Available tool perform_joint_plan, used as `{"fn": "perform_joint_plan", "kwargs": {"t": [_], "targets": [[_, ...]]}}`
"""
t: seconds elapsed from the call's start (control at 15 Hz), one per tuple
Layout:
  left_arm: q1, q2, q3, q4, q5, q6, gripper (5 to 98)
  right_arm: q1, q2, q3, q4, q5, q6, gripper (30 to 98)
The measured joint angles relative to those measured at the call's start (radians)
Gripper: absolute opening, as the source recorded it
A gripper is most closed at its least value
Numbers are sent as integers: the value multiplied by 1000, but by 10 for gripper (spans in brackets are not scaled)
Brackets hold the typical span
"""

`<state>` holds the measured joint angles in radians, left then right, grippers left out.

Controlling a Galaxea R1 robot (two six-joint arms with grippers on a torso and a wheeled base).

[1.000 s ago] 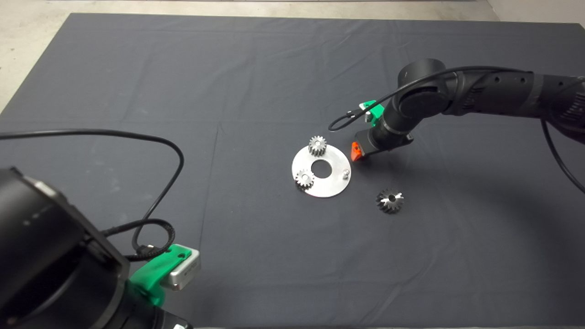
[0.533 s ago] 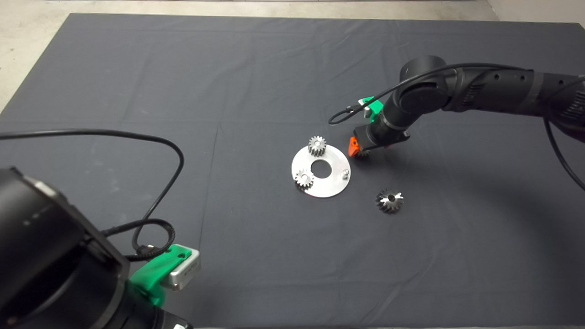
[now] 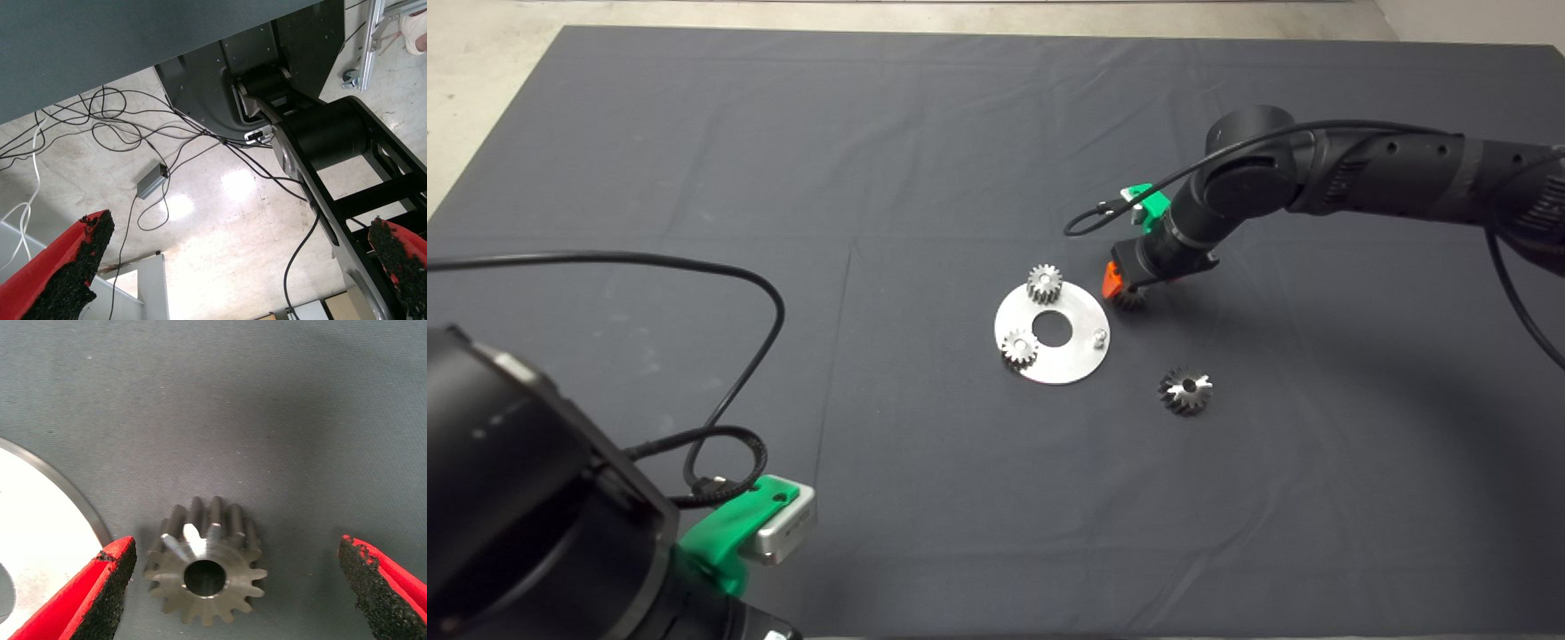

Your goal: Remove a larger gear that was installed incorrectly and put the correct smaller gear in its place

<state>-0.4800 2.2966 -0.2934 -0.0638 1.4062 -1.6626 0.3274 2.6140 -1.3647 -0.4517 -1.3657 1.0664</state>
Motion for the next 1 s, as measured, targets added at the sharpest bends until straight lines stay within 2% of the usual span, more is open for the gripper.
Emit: {"fn": "perform_joint_plan", "kwargs": {"t": [0.07,0.27,0.4,0.47,0.53,0.67,0.87,0.93,1.0], "targets": [[0,0,0,0,0,0,982,0,1,0,0,0,0,759],[0,0,0,0,0,0,982,0,13,0,0,-5,0,752],[0,0,0,0,0,0,982,0,27,0,0,-2,0,705],[0,0,0,0,0,0,982,0,27,0,0,-1,0,705],[0,0,0,0,0,0,982,0,27,0,0,-4,0,705],[0,0,0,0,0,0,982,0,27,0,0,-11,0,658],[0,0,0,0,0,0,982,0,29,0,0,-14,0,650],[0,0,0,0,0,0,982,0,29,0,0,-14,0,614],[0,0,0,0,0,0,982,0,29,0,0,-20,0,611]]}}
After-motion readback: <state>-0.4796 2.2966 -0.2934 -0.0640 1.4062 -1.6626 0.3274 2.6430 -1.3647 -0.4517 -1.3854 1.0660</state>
